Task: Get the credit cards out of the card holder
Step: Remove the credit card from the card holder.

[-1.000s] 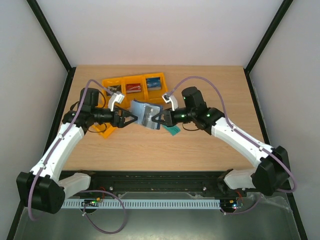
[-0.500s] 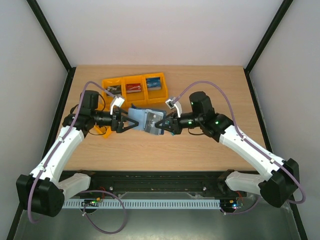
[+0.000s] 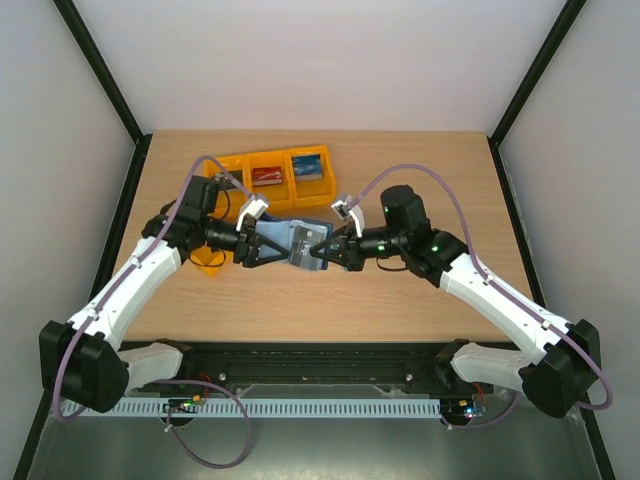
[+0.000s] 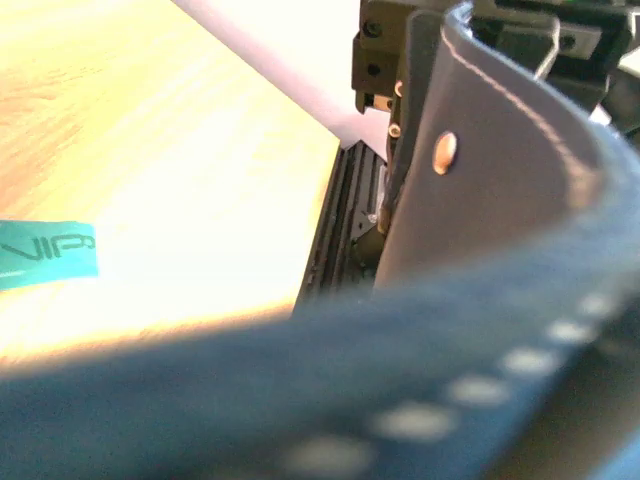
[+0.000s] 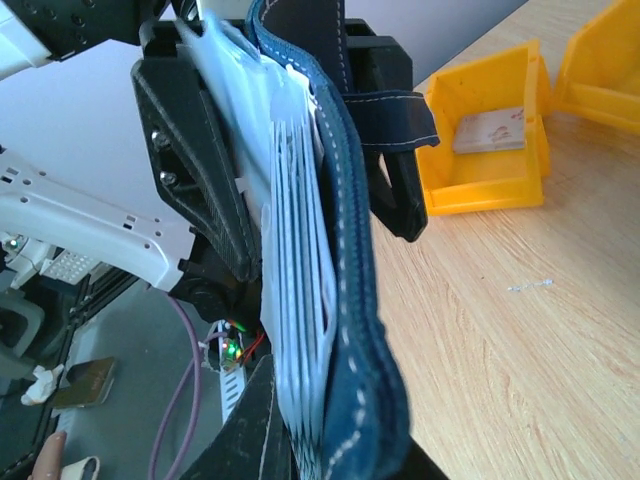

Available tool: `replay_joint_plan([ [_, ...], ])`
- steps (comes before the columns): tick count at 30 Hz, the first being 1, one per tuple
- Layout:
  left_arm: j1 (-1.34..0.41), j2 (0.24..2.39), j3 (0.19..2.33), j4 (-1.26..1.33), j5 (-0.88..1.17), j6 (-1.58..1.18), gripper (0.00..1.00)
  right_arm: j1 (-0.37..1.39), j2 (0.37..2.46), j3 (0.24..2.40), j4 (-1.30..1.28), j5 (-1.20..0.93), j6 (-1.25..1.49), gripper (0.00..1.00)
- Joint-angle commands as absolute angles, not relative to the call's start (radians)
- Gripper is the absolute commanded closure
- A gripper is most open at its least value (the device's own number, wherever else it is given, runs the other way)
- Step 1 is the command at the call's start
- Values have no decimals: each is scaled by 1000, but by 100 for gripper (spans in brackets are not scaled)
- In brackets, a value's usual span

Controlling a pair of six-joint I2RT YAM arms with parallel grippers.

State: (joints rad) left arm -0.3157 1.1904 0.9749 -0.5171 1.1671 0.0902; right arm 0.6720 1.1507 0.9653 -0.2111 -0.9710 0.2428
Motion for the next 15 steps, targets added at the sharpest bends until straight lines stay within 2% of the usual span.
replay_joint_plan([
  [1,-321,1222,1058,-685,1249,300,39,678,1134,957,-142,-957,223,98],
  [7,-321,1230,1069,-727,1287,325,91,678,1132,940,-131,-959,225,98],
  [8,-321,1229,1069,-726,1280,324,97,678,1132,937,-130,-956,224,98],
  [14,-317,1220,1052,-689,1213,278,98,678,1119,917,-107,-813,267,98],
  [15,-315,1218,1045,-670,1193,258,98,678,1116,909,-99,-787,275,95],
])
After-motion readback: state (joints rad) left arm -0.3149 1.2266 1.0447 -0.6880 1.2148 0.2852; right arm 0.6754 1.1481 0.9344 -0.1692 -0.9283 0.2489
